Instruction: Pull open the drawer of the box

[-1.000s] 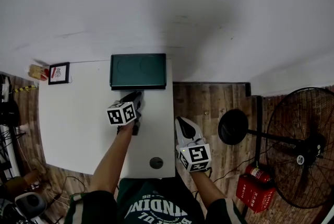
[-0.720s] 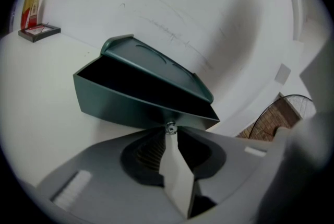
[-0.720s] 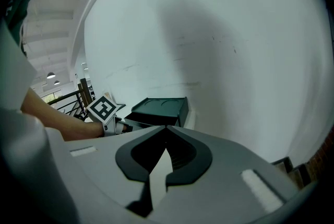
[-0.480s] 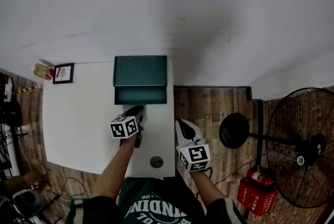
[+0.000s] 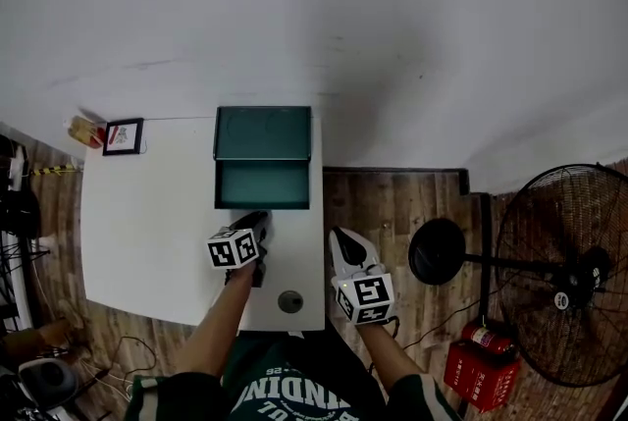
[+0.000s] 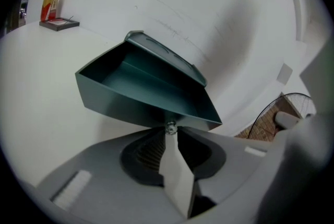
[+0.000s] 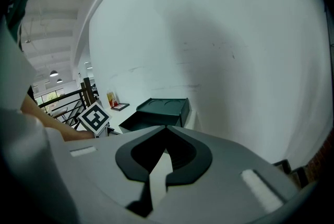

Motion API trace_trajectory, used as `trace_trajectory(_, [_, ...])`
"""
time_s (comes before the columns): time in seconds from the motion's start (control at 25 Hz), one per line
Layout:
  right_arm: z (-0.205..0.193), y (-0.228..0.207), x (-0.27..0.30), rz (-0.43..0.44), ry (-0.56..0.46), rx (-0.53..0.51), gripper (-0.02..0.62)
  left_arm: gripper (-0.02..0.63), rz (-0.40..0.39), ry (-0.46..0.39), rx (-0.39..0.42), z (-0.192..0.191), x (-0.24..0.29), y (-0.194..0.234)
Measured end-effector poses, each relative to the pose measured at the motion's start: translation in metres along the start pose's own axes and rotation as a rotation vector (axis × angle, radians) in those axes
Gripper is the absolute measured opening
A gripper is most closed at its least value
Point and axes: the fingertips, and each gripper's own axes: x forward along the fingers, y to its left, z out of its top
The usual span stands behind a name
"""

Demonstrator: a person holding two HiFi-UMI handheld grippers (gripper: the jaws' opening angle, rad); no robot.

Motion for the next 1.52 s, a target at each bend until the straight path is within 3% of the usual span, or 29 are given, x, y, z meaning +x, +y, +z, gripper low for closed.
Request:
trace_trajectory(0.32, [0.003,-0.001,-0.013,0.005,-0.010,-0.012,0.002,0.129,0.015,-0.015,0.012,-0.005,-0.011,0.000])
trace_trajectory(0.44, [0.011,0.002,-0.016,0.010,-0.025,-0.030,0.002,0.127,0.007,-0.051,0.058,-0.006,-0.031,-0.007])
trace_trajectory(0.6, [0.031,0.008,-0.017,0.043,-0.068,-0.048,0.002,0.124,-0.021,-0.159,0.177,0.016,-0.068,-0.027])
trace_trajectory(0.72, [0.050,0.015,-0.019,0.073,-0.104,-0.060,0.002,0.055,-0.021,-0.227,0.337,0.037,-0.100,-0.050])
trace_trajectory(0.88, [0.076,0.024,-0.022,0.109,-0.155,-0.085,0.002,0.052,-0.006,-0.313,0.497,0.061,-0.136,-0.080])
trace_trajectory(1.24, [0.120,0.041,-0.034,0.171,-0.240,-0.136,0.002,0.052,0.021,-0.514,0.532,0.104,-0.201,-0.120])
trace_trajectory(1.52, [0.120,0.052,-0.039,0.191,-0.247,-0.161,0.001,0.052,0.037,-0.520,0.543,0.100,-0.213,-0.124])
